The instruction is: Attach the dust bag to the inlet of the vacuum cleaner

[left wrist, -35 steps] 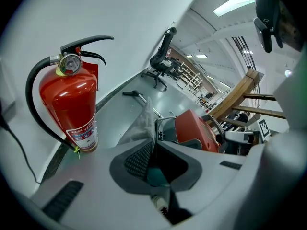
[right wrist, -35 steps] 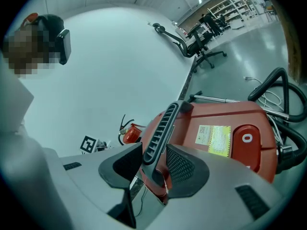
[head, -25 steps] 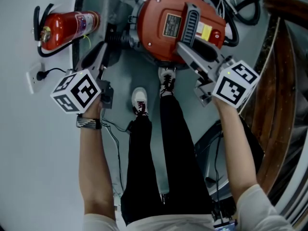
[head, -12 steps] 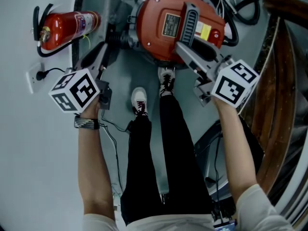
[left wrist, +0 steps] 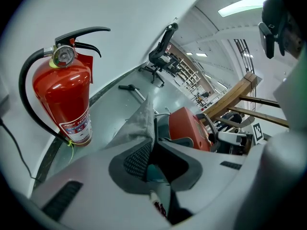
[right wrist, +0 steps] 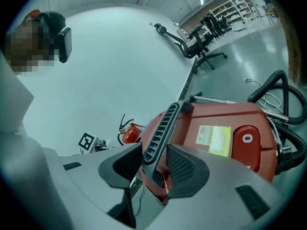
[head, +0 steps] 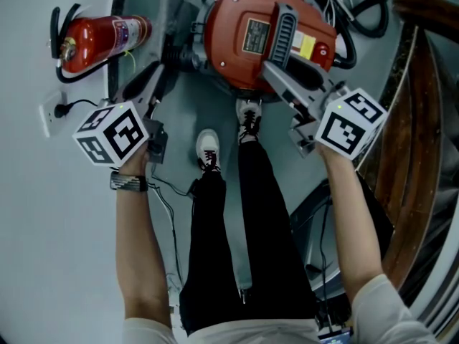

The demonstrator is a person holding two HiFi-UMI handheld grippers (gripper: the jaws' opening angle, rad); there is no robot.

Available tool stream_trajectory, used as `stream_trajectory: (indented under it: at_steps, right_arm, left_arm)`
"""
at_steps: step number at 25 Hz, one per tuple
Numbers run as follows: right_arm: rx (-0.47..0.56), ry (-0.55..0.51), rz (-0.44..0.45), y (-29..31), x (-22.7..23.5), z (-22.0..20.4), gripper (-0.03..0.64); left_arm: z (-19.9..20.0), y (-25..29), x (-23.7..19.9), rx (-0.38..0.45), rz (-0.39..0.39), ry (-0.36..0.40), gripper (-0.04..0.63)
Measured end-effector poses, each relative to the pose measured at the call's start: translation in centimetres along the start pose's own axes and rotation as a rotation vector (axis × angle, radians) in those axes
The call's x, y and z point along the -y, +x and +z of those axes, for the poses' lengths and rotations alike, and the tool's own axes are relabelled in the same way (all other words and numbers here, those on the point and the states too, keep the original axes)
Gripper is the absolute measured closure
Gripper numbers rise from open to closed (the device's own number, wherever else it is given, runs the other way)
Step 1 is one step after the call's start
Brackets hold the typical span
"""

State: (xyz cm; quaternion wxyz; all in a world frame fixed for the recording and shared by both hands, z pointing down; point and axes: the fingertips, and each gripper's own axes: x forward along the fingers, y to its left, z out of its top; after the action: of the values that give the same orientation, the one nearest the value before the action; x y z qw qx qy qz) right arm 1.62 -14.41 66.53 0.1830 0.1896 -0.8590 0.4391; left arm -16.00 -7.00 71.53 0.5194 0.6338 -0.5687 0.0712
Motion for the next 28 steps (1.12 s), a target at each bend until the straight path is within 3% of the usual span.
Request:
stream_trajectory:
  at_steps: [8,17,23,28]
  right_arm:
    - [-0.003,0.000,0.002,0.0,0.0,0.0,0.449]
    - [-0.006,-0.001,0.000,0.1,0.0,0.0,0.448]
    - [-0.002,-0.008,-0.002,0.0,0.0,0.0,0.448]
    - [-0.005,-0.007,-0.001,0.0,-0.1,0.0,0.448]
  left_arm:
    - [-0.2,0.3,1.0,0.014,-0.013,0.009,0.554]
    - [-0.3,-0.6,0.6,0.045,0.095,0.221,0.537]
    - [-1.9,-1.3,0.3,0.004,0.125,0.292,0.521]
    - [-1.8,-0.8,0.8,0.025,0.124,0.325,0.480]
